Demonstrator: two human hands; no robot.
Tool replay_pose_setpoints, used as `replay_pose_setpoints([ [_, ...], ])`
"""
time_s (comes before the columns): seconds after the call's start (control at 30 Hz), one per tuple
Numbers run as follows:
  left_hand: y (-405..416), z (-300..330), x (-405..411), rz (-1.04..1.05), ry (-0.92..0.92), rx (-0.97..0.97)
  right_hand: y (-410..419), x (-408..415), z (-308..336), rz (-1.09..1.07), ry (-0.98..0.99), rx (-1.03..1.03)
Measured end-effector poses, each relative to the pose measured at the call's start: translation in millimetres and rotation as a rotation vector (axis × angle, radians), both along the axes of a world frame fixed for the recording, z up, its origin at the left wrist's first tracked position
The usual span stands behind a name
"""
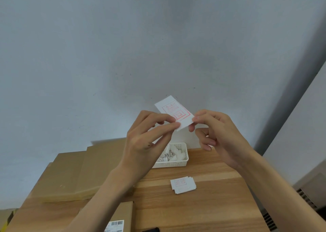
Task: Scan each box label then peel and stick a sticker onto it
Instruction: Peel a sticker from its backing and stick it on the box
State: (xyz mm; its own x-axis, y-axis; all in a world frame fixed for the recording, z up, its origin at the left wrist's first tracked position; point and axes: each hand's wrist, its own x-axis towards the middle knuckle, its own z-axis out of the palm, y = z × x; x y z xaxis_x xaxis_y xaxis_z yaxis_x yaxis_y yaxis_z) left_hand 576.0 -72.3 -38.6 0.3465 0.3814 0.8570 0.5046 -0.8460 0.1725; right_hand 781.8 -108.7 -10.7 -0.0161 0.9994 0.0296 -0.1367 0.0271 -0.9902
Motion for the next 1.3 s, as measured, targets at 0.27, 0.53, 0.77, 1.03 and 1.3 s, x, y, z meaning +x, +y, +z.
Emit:
replay_pose_setpoints([
  [0.27, -9.6, 9.3, 5.0, 0.011, -0.115, -0.216, -5.8, -1.9, -1.0, -0.042, -0.076, 0.111],
  [0.53, -22.3, 25.8, 18.2, -0.036, -0.193, -0.332, -15.5, -8.6, 3.7, -0.002, -0.144, 0.24],
  [0.77, -27.3, 32.1, 15.7, -0.05, -0.21, -0.378, -17.5, -6.1, 4.9, 0.021, -0.159, 0.287],
  [1.03, -28.8, 34.4, 12.8, -0.073, -0.195, -0.374, -16.3, -6.7, 6.0, 0.048, -0.139, 0.302],
  [1.3, -30.1, 36.0, 11.6, -0.094, -0.162, -0.403, -17.9, -4.9, 3.2, 0.046, -0.21, 0.375],
])
